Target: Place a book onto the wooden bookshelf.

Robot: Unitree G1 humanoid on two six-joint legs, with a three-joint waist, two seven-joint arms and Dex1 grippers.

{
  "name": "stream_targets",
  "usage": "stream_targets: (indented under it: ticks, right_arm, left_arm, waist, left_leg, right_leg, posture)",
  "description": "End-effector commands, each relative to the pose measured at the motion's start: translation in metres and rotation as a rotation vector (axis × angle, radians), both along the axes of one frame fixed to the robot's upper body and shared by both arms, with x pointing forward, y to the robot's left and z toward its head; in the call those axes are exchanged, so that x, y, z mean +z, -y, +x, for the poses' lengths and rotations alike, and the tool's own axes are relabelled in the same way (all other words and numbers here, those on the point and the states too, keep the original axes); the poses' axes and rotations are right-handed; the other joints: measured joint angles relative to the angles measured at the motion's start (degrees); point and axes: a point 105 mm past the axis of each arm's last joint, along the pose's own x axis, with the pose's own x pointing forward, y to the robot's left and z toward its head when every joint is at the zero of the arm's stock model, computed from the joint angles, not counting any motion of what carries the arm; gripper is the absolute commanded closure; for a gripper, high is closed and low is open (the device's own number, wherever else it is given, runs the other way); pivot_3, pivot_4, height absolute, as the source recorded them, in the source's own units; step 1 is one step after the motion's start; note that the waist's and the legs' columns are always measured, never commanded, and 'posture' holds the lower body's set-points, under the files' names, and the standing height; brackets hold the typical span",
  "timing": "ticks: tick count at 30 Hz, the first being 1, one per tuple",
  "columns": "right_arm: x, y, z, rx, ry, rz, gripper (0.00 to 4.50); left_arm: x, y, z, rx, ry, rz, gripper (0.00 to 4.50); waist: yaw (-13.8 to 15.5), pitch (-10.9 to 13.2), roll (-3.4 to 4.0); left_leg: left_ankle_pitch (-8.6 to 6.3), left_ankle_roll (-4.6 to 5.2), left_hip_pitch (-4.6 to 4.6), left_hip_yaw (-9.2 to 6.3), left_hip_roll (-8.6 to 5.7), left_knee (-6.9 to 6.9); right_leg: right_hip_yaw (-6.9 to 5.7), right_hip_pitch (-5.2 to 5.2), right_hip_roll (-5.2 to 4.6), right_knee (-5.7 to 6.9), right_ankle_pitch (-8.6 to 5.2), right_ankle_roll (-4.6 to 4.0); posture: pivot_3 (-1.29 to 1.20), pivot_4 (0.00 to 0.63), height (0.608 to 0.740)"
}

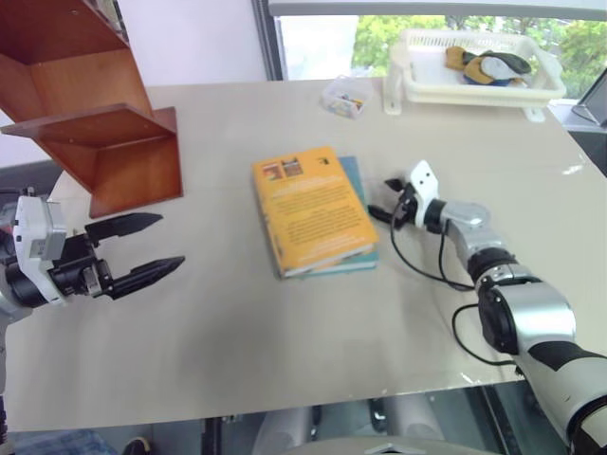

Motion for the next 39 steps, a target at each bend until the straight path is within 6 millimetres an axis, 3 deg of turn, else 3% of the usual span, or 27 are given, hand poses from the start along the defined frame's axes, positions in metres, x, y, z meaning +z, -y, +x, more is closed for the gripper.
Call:
stream_targets:
  ticks: [1,4,7,10,13,16,21,31,39]
  right_arm:
    - [0.017,-0.016,-0.012,0.149,0.073,0.050,0.00]
    - [0.017,-0.026,-0.021,0.232,0.093,0.054,0.00]
    - [0.020,-0.026,-0.017,0.196,0.145,0.013,0.00]
    - [0.026,-0.010,-0.009,0.119,0.189,-0.018,0.00]
    - [0.036,0.009,-0.001,0.031,0.223,-0.020,0.00]
    - [0.046,0.014,0.003,-0.008,0.251,-0.020,0.00]
    - [0.060,-0.011,0.002,0.033,0.296,0.024,0.00]
    - [0.047,-0.071,-0.024,0.235,0.336,-0.032,0.00]
    - [0.052,-0.091,-0.045,0.370,0.350,-0.012,0.00]
  left_arm:
    - [0.017,-0.002,-0.005,0.013,0.060,0.004,0.04]
    - [0.019,-0.003,-0.005,0.029,0.063,-0.042,0.04]
    - [0.013,-0.004,-0.002,0.041,0.018,-0.085,0.04]
    - [0.002,-0.008,0.002,0.072,-0.024,-0.076,0.04]
    - [0.004,-0.012,0.007,0.087,-0.025,-0.112,0.04]
    - [0.003,-0.016,0.010,0.090,-0.031,-0.110,0.04]
    - [0.006,-0.016,0.016,0.083,-0.022,-0.108,0.04]
    - [0.003,-0.023,0.010,0.114,-0.023,-0.093,0.04]
    - [-0.006,-0.026,0.005,0.145,-0.049,-0.115,0.04]
  waist:
    - [0.04,0.00,0.00]
    - [0.09,0.00,0.00]
    - [0.14,0.00,0.01]
    - [0.22,0.00,0.01]
    - [0.46,0.01,0.01]
    - [0.27,0.01,0.01]
    - [-0.72,0.01,0.01]
    - [-1.15,0.00,0.01]
    - [-0.96,-0.02,-0.02]
  left_leg:
    - [0.00,0.00,0.00,0.00,0.00,0.00]
    - [0.00,0.00,0.00,-0.01,0.00,0.00]
    - [0.00,0.00,0.00,-0.03,0.00,0.01]
    - [0.00,-0.01,0.01,-0.03,-0.02,0.02]
    - [0.01,-0.02,0.01,-0.07,-0.04,0.01]
    - [0.01,-0.02,0.01,-0.09,-0.05,0.01]
    - [0.04,-0.08,0.01,-0.07,-0.01,-0.01]
    - [0.04,-0.08,0.00,-0.08,-0.03,-0.01]
    - [0.05,-0.09,0.00,-0.09,-0.03,-0.01]
  right_leg:
    - [0.00,0.00,0.00,0.00,0.00,0.00]
    - [-0.01,0.00,0.00,0.01,0.00,0.00]
    - [-0.03,0.00,-0.01,0.05,0.00,0.00]
    - [-0.03,0.00,-0.02,0.08,0.00,0.00]
    - [-0.07,0.01,-0.03,0.07,0.00,0.00]
    - [-0.09,0.02,-0.04,0.04,0.00,0.00]
    - [-0.05,-0.02,0.02,0.08,0.00,-0.01]
    - [-0.04,-0.05,-0.02,0.10,0.00,-0.01]
    - [-0.07,-0.05,-0.02,0.11,0.00,-0.01]
  posture:
    - [0.00,0.150,0.740]
    - [0.00,0.150,0.740]
    - [0.00,0.150,0.740]
    - [0.00,0.150,0.740]
    - [0.00,0.150,0.740]
    - [0.00,0.150,0.740]
    - [0.00,0.150,0.740]
    - [0.00,0.150,0.740]
    - [0.00,0.150,0.740]
